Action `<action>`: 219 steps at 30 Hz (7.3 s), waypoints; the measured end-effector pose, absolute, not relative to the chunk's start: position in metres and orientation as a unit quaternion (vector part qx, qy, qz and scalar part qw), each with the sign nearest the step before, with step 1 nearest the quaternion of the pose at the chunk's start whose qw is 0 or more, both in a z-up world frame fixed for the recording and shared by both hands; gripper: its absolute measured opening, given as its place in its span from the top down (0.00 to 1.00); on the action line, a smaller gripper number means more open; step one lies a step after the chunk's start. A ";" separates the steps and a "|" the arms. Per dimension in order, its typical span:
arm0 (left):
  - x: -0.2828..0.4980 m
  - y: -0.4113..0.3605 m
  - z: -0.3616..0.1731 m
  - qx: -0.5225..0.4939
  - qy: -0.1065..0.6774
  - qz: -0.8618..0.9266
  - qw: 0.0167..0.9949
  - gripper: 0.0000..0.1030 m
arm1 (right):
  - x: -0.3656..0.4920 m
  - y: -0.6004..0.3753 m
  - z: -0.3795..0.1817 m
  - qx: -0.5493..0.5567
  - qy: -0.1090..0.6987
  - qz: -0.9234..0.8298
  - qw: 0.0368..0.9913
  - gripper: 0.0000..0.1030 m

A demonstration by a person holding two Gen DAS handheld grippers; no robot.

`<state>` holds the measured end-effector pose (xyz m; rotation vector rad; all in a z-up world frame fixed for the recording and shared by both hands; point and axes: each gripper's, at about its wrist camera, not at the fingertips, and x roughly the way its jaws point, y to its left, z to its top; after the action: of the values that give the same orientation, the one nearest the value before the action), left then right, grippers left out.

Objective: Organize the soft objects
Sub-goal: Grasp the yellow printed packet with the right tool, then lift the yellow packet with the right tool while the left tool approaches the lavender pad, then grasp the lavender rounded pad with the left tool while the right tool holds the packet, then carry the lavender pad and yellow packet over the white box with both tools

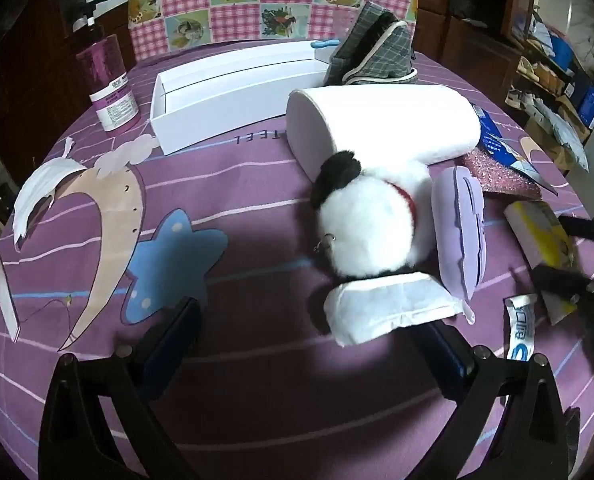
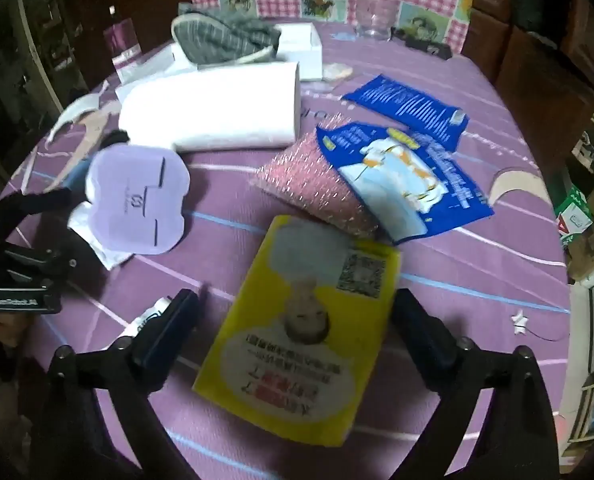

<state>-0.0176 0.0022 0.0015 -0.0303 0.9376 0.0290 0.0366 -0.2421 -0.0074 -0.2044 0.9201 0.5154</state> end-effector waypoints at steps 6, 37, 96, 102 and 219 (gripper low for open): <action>-0.033 0.007 0.028 -0.014 0.406 0.013 0.914 0.02 | 0.032 -0.251 0.022 -0.070 0.400 0.245 0.880 0.08; 0.016 0.027 0.074 -0.068 0.313 -0.017 0.947 0.09 | 0.097 -0.220 0.059 0.071 0.389 0.261 0.881 0.18; 0.004 0.007 0.038 -0.046 0.390 -0.058 0.918 0.14 | 0.091 -0.227 -0.006 -0.021 0.547 0.139 0.825 0.18; 0.004 0.008 0.039 -0.047 0.388 -0.059 0.919 0.14 | 0.092 -0.228 -0.002 -0.023 0.543 0.138 0.828 0.18; 0.139 0.060 0.143 -0.196 0.369 -0.046 0.907 0.94 | 0.256 -0.175 0.118 0.185 0.422 0.278 0.842 0.37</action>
<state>0.1394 0.0596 0.1429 -0.4052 0.7611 -0.0960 0.2565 -0.1752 0.1184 0.3912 0.8923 0.5881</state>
